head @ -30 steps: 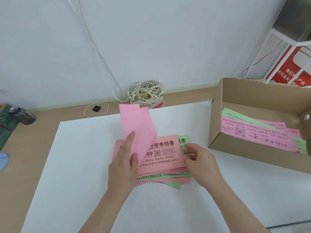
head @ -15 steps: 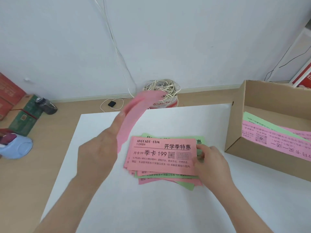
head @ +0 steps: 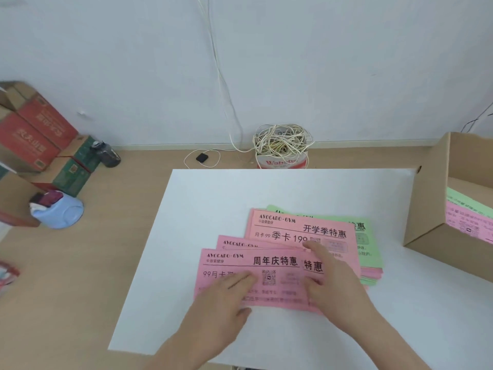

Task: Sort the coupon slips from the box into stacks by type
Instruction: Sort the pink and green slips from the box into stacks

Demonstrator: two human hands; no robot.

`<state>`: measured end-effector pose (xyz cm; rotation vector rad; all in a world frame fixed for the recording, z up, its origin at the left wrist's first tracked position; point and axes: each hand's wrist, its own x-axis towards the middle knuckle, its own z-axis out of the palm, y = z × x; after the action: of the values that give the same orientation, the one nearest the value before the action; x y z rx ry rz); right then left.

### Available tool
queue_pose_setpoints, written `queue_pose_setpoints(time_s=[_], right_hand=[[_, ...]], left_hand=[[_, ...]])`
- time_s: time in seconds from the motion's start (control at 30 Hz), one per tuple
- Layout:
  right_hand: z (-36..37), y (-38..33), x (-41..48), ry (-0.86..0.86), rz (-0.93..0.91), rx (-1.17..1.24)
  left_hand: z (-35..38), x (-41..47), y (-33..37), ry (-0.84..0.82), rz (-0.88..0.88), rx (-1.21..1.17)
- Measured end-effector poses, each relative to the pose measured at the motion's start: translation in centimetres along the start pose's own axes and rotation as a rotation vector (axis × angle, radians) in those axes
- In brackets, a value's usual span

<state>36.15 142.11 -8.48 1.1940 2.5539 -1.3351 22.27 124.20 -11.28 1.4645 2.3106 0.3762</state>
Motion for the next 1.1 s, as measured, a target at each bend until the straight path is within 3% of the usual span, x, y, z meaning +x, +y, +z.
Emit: queue_pose_setpoints(time_s=[0.07, 0.17, 0.23, 0.33, 0.5, 0.63, 0.8, 0.97, 1.1], right_hand=[[1.0, -0.4, -0.3, 0.042, -0.082, -0.111], [1.7, -1.5, -0.5, 0.093, -0.133, 0.048], [2.3, -2.5, -0.3, 0.134, -0.12, 0.19], [3.2, -4.2, 0.9, 0.183, -0.104, 0.397], [5.3, -7.1, 2.9, 0.061, -0.063, 0.407], [7.5, -8.1, 3.3, -0.007, -0.099, 0.157], [10.1, -7.7, 1.6, 0.009, -0.161, -0.13], [10.3, -7.0, 1.5, 0.045, -0.122, -0.107], [9.0, -7.4, 1.7, -0.087, -0.07, 0.041]], left_hand=[[-1.3, -0.2, -1.6, 0.052, -0.147, -0.183], [-3.4, 0.3, -5.3, 0.291, -0.381, -0.467], [-5.1, 0.6, -7.5, 0.239, -0.5, -0.917], [-6.6, 0.3, -9.7, 0.074, -0.414, -1.208], [-7.3, 0.2, -12.3, 0.174, -0.446, -1.083], [-7.1, -0.8, -12.6, 0.179, -0.406, -0.933], [-5.3, -4.5, -13.0, 0.2, -0.328, -0.418], [-4.7, -7.6, -13.2, 0.062, -0.251, -0.305], [-5.3, -7.0, -13.6, -0.006, -0.229, -0.142]])
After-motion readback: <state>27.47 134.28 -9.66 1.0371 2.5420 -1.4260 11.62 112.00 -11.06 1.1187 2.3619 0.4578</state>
